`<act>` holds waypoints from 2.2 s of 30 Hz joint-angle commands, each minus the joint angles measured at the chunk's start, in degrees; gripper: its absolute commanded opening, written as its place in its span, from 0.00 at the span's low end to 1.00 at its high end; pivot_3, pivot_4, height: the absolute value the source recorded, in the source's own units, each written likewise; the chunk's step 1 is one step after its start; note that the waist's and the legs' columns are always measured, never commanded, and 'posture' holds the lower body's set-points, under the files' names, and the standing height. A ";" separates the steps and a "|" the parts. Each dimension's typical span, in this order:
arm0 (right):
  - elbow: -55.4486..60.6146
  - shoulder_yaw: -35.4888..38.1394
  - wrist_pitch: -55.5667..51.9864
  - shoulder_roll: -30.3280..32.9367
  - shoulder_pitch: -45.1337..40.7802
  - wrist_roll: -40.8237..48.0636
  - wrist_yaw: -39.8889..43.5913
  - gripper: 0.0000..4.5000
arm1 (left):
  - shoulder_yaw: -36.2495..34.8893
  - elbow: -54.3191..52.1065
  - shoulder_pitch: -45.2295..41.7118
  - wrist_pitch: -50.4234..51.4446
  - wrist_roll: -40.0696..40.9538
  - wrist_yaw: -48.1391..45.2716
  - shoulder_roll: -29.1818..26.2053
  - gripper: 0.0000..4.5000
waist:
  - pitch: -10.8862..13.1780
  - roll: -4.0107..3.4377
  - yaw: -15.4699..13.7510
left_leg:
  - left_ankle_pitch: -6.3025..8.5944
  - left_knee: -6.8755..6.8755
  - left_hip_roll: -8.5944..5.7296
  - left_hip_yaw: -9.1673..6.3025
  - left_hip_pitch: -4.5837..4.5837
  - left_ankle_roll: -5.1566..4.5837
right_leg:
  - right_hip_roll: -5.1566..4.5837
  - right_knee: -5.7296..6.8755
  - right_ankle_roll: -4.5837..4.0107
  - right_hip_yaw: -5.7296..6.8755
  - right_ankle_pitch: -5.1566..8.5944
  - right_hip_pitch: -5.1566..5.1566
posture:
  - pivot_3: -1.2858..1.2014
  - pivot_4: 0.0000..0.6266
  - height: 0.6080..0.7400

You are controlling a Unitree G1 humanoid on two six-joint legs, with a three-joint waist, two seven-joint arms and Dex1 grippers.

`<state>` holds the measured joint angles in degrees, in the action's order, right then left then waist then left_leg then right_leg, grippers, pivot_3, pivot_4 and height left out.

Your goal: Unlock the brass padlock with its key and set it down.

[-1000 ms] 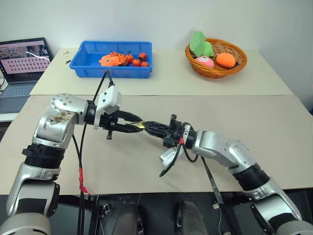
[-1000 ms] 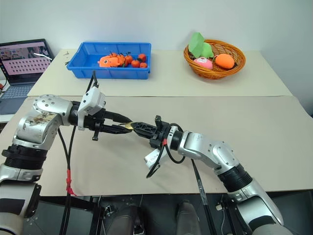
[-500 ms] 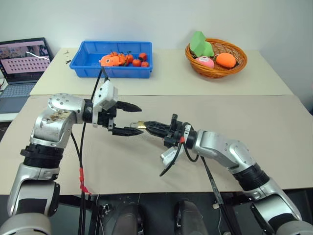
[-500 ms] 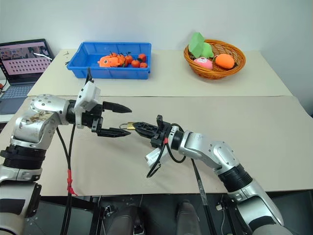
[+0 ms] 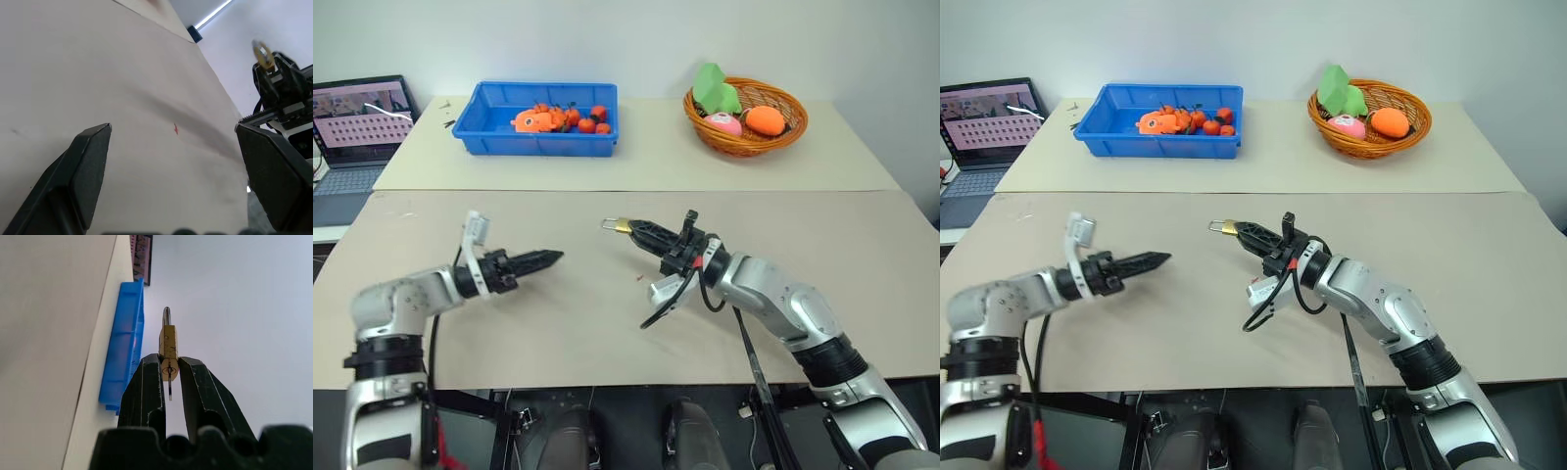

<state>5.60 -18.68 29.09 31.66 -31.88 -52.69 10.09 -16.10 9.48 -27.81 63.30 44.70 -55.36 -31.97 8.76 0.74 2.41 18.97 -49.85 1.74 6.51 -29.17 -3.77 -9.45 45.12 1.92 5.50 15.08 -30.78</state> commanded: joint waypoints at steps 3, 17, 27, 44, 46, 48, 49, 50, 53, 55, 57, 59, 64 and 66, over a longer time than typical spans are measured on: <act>5.38 1.63 -2.38 -1.04 -0.20 1.41 1.04 0.02 | -1.83 -7.17 -0.89 3.94 6.84 5.87 6.00 0.43 | -0.01 0.01 0.04 | 0.00 0.00 -0.01 -0.01 0.05 0.00 | -0.01 -0.04 0.00 0.00 0.00 0.10 | 0.52 0.24 0.43; 7.51 -0.12 3.08 0.43 1.87 3.94 1.88 0.02 | 2.48 -0.74 -5.20 6.18 8.21 -0.70 -0.77 0.01 | -0.01 0.01 0.08 | 0.01 0.04 -0.02 -0.01 0.15 0.02 | 0.01 -0.06 0.00 0.01 0.00 0.15 | 0.52 0.24 0.43; 5.20 -2.03 8.64 -0.87 -0.38 4.34 0.71 0.02 | 10.03 -0.05 -8.31 4.89 6.23 -9.34 -4.27 0.01 | -0.01 0.01 0.09 | 0.01 0.01 -0.02 0.00 0.14 0.02 | 0.00 -0.04 -0.01 0.00 0.01 0.15 | 0.52 0.24 0.43; -0.20 -1.07 9.24 -0.47 -1.33 3.71 -0.33 0.02 | 9.19 -0.78 -9.69 5.40 6.77 -8.26 -4.56 0.01 | -0.01 0.01 0.10 | 0.01 0.02 -0.02 0.00 0.13 0.02 | 0.01 -0.04 -0.01 0.00 0.02 0.14 | 0.52 0.24 0.43; -0.37 -1.13 9.33 -0.41 -1.41 3.61 -0.47 0.02 | 9.10 -0.99 -9.61 5.49 6.96 -8.06 -4.48 0.01 | -0.01 0.01 0.10 | 0.01 0.01 -0.02 0.00 0.13 0.02 | 0.01 -0.04 -0.01 0.00 0.02 0.14 | 0.52 0.24 0.43; -0.53 -1.29 9.34 -0.35 -1.32 3.44 -0.48 0.02 | 9.06 -1.21 -9.53 5.63 7.13 -7.89 -4.40 0.01 | -0.01 0.01 0.10 | 0.01 0.02 -0.02 0.00 0.13 0.02 | 0.01 -0.03 -0.01 0.00 0.02 0.14 | 0.52 0.24 0.43; -0.68 -1.37 9.24 -0.33 -1.27 3.31 -0.44 0.02 | 9.10 -1.34 -9.46 5.62 7.14 -7.84 -4.39 0.01 | -0.01 0.01 0.10 | 0.01 0.02 -0.02 0.00 0.13 0.02 | 0.01 -0.04 -0.01 0.00 0.02 0.14 | 0.52 0.24 0.43; -0.84 -1.40 9.16 -0.32 -1.19 3.32 -0.41 0.02 | 9.09 -1.40 -9.43 5.64 7.15 -7.71 -4.35 0.01 | -0.01 0.01 0.10 | 0.01 0.02 -0.02 0.00 0.13 0.02 | 0.01 -0.04 -0.01 0.00 0.02 0.14 | 0.52 0.24 0.43; -1.06 -1.53 8.97 -0.54 -1.32 3.10 -0.43 0.02 | 8.82 -1.05 -9.55 5.33 6.99 -7.05 -4.09 0.01 | -0.01 0.01 0.10 | 0.01 0.01 -0.02 0.00 0.13 0.02 | 0.01 -0.04 -0.01 0.00 0.02 0.14 | 0.52 0.24 0.43; -0.88 -1.54 8.98 -0.69 -1.37 3.28 -0.27 0.02 | 8.74 -1.05 -9.54 5.29 7.08 -6.90 -4.10 0.01 | -0.01 0.01 0.10 | 0.01 0.02 -0.02 0.00 0.13 0.02 | 0.01 -0.03 -0.01 0.00 0.02 0.14 | 0.52 0.24 0.43; -0.72 -1.58 9.31 -0.60 -1.35 3.30 -0.30 0.02 | 8.76 -0.89 -9.61 5.16 7.01 -6.89 -4.24 0.01 | -0.01 0.01 0.10 | 0.01 0.01 -0.02 0.00 0.13 0.02 | 0.01 -0.03 -0.01 0.00 0.02 0.14 | 0.52 0.24 0.43; -0.78 -1.76 9.61 -0.34 -1.18 3.14 -0.16 0.02 | 8.75 -0.53 -9.75 4.99 6.87 -6.94 -4.36 0.01 | -0.01 0.01 0.10 | 0.01 0.02 -0.02 0.00 0.13 0.02 | 0.01 -0.04 -0.01 0.00 0.02 0.14 | 0.52 0.24 0.43; -1.99 -2.52 9.76 -0.07 -0.48 3.95 1.16 0.02 | 8.62 -0.56 -9.71 5.13 6.96 -6.74 -4.37 0.01 | -0.01 0.01 0.10 | 0.01 0.01 -0.02 0.00 0.13 0.02 | 0.01 -0.03 -0.01 0.00 0.02 0.14 | 0.52 0.24 0.43; -2.59 -2.88 10.06 0.05 -0.44 4.05 1.43 0.02 | 8.60 -0.67 -9.64 5.29 7.08 -6.63 -4.35 0.01 | -0.01 0.01 0.10 | 0.01 0.01 -0.02 0.00 0.13 0.02 | 0.01 -0.04 -0.01 0.00 0.02 0.14 | 0.52 0.24 0.43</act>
<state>2.78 -21.63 38.60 31.21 -32.21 -49.77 11.24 -5.71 9.93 -36.32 68.93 50.84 -61.41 -36.01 8.75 0.76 2.51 18.98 -49.83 1.72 6.51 -29.05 -3.75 -9.44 45.09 1.91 5.50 15.09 -30.64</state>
